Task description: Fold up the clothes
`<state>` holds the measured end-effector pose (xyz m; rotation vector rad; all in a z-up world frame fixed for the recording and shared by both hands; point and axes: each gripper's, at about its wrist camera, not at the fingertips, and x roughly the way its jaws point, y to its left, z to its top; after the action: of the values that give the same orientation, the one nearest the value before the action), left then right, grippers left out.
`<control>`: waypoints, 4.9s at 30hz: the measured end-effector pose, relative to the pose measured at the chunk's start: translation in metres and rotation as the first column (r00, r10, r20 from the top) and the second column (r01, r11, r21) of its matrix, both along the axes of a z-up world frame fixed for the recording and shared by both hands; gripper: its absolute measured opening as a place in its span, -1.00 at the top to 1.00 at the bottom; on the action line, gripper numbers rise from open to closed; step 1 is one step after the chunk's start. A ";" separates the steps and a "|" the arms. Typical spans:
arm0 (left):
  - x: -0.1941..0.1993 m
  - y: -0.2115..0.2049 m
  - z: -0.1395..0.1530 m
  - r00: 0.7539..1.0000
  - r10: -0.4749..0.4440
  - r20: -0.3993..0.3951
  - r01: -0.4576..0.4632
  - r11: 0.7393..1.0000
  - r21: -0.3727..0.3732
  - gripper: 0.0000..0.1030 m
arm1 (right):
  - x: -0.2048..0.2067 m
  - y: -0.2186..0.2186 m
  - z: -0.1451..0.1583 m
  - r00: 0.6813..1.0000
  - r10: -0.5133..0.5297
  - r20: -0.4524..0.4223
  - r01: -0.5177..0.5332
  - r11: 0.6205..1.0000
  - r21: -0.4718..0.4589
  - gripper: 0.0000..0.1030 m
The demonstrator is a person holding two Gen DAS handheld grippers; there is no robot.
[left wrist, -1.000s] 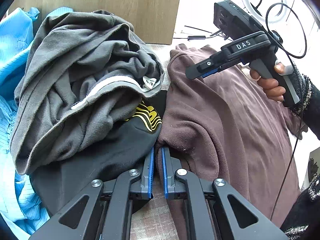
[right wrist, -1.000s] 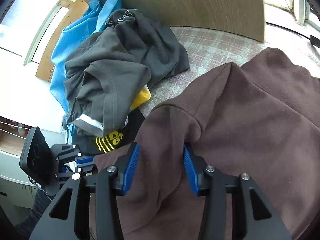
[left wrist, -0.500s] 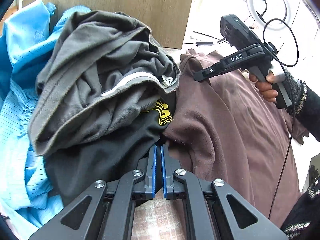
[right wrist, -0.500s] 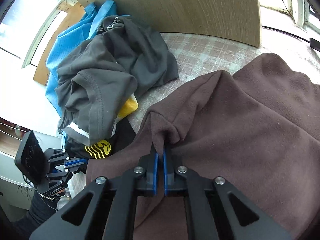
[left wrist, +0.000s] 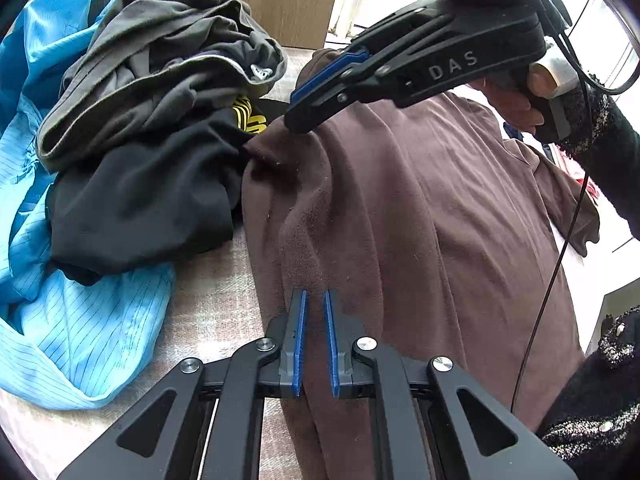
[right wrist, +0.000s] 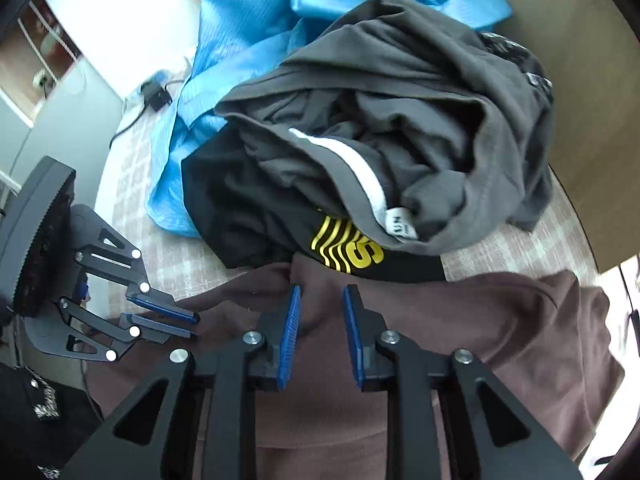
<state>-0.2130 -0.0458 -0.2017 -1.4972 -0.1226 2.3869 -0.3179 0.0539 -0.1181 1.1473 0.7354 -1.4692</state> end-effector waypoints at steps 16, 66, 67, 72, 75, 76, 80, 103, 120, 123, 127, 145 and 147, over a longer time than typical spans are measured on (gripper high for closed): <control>0.017 0.018 -0.013 0.999 -0.028 -0.039 0.027 0.999 -0.045 0.88 | -0.039 -0.015 -0.025 0.972 -0.077 0.222 0.087 0.996 -0.036 0.91; -0.068 0.002 0.033 0.985 0.118 -0.122 -0.127 0.989 -0.069 0.73 | -0.194 0.150 -0.020 0.787 -0.541 0.299 0.609 0.758 -0.232 0.76; -0.063 -0.002 0.039 0.984 0.126 -0.124 -0.133 0.990 -0.045 0.69 | -0.192 0.148 -0.022 0.802 -0.538 0.259 0.591 0.778 -0.212 0.76; -0.080 0.026 0.051 0.986 0.083 -0.147 -0.083 0.997 0.008 0.27 | -0.184 0.135 -0.044 0.863 -0.463 0.204 0.492 0.862 -0.122 0.76; -0.113 0.060 0.045 0.987 0.044 -0.156 -0.046 0.999 -0.012 0.16 | -0.184 0.129 -0.049 0.860 -0.455 0.230 0.489 0.864 -0.123 0.76; -0.128 0.069 0.040 0.988 0.040 -0.147 -0.043 0.999 -0.011 0.16 | -0.186 0.131 -0.049 0.855 -0.457 0.244 0.495 0.860 -0.125 0.76; -0.181 0.097 0.008 0.996 0.034 -0.083 -0.038 0.998 -0.049 0.14 | -0.194 0.147 -0.046 0.838 -0.465 0.285 0.515 0.847 -0.133 0.76; -0.205 0.067 0.003 0.996 -0.005 -0.084 0.009 0.999 0.039 0.90 | -0.232 0.106 -0.080 0.778 -0.389 0.494 0.518 0.842 -0.153 0.79; -0.110 0.043 0.043 0.997 0.020 -0.076 -0.017 0.999 0.038 0.50 | -0.205 0.094 -0.062 0.862 -0.426 0.273 0.475 0.868 -0.144 0.88; -0.063 0.038 0.026 0.998 0.059 0.008 -0.059 0.994 0.093 0.50 | -0.210 0.104 -0.063 0.814 -0.499 0.299 0.556 0.818 -0.149 0.80; -0.016 0.056 -0.016 0.992 0.051 0.113 -0.058 0.997 0.054 0.50 | -0.164 0.107 -0.045 0.837 -0.448 0.315 0.520 0.831 -0.198 0.71; 0.250 -0.015 0.026 0.849 0.523 0.071 -0.524 0.852 -0.015 0.26 | -0.023 0.056 0.011 0.947 -0.293 0.131 0.310 0.942 -0.130 0.08; 0.234 -0.008 0.013 0.875 0.481 0.056 -0.479 0.877 -0.042 0.25 | -0.020 0.043 0.000 0.938 -0.317 0.144 0.332 0.938 -0.097 0.08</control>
<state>0.0212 -0.0537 -0.1887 -1.7187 -0.5401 2.7205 -0.3380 0.0971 -0.1180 1.2995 0.3739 -1.6712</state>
